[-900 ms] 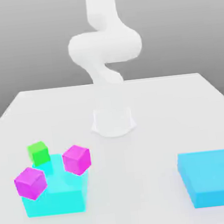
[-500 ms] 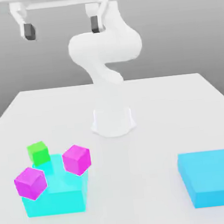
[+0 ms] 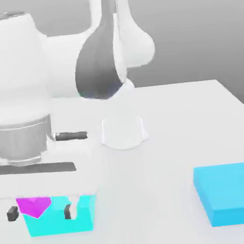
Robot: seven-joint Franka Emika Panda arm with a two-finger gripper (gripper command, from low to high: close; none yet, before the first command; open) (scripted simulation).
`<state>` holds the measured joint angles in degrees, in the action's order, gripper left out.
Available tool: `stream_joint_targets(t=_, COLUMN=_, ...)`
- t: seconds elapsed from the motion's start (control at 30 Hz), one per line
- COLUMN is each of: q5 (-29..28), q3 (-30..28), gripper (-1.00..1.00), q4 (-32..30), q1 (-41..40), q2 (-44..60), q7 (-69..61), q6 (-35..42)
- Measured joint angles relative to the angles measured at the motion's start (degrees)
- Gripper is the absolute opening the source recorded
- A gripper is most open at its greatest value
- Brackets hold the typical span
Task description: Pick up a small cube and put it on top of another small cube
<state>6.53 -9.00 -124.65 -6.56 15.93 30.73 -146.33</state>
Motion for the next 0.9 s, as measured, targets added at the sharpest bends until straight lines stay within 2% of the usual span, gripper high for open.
stream_joint_targets(t=0.13, q5=0.8, q3=0.1, gripper=0.00, q4=1.0, q1=-2.0, q2=8.3, q7=-1.9, q6=-2.2)
stream_joint_targets(t=0.27, q5=2.5, q3=1.6, gripper=0.00, q4=2.8, q1=-3.5, q2=16.6, q7=-3.4, q6=-7.7)
stream_joint_targets(t=0.3, q5=2.8, q3=1.9, gripper=-1.00, q4=3.1, q1=-3.8, q2=17.8, q7=-3.6, q6=-8.6)
stream_joint_targets(t=0.53, q5=2.7, q3=1.9, gripper=-1.00, q4=3.0, q1=-3.8, q2=17.7, q7=-3.6, q6=-8.5)
stream_joint_targets(t=0.7, q5=1.1, q3=-0.3, gripper=-1.00, q4=0.4, q1=-2.5, q2=8.8, q7=-0.9, q6=-2.1)
stream_joint_targets(t=0.9, q5=-0.1, q3=-5.2, gripper=-1.00, q4=-6.7, q1=-1.5, q2=-3.0, q7=12.4, q6=2.7)
